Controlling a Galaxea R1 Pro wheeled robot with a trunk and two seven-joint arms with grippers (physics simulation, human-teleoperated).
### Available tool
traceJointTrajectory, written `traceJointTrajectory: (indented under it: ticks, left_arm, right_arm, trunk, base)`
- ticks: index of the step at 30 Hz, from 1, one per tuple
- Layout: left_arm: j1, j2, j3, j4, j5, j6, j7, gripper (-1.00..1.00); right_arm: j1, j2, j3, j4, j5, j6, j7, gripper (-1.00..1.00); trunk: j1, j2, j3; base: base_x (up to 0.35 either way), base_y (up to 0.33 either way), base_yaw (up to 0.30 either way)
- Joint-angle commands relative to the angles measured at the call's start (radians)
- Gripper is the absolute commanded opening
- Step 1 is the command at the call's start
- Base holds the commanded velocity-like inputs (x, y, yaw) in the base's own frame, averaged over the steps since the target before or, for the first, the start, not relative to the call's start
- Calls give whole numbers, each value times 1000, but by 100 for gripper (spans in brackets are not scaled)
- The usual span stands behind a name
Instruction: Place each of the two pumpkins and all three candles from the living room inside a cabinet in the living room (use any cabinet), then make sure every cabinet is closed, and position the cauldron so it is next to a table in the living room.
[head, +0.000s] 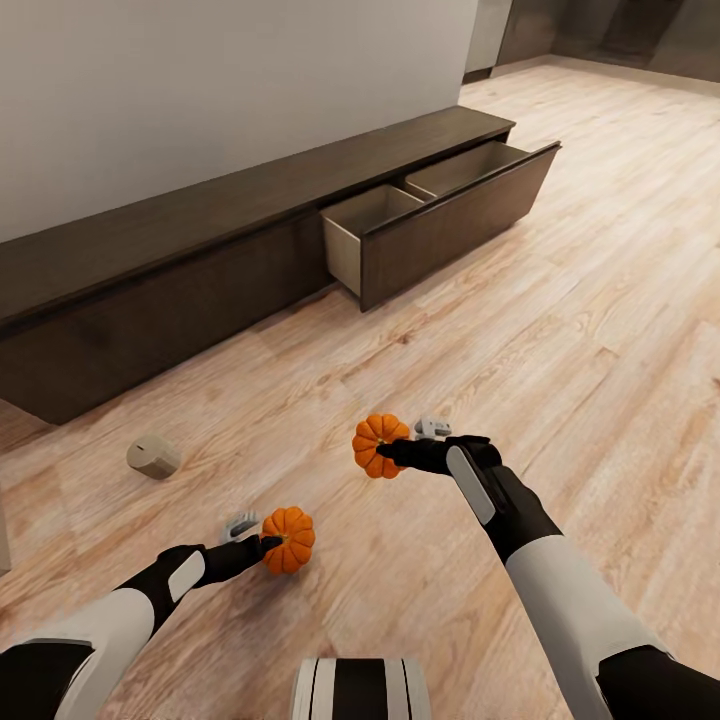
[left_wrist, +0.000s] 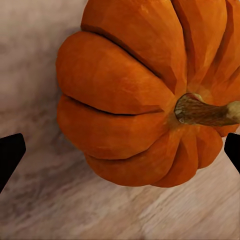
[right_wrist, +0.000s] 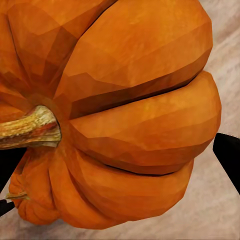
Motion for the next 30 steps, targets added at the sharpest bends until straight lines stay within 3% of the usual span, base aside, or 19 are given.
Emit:
traceJointTrajectory:
  ticks: [1,18,30]
  left_arm:
    - [0,1,-8,-1,11,5,-1,100]
    - [0,1,-9,-1,11,5,-2,100]
    - [0,1,-9,-1,10,5,-2,100]
  right_arm:
    - [-1,0,-1,-1,4,4,5,-100]
    - [-1,0,0,-1,4,5,5,-100]
    - [-1,0,1,6,4,2,5,-100]
  trunk:
    - [0,0,-1]
    - [0,0,-1]
    - [0,0,-1]
  base:
    - [0,0,0]
    - [2,0,0]
    - [98,-63,0]
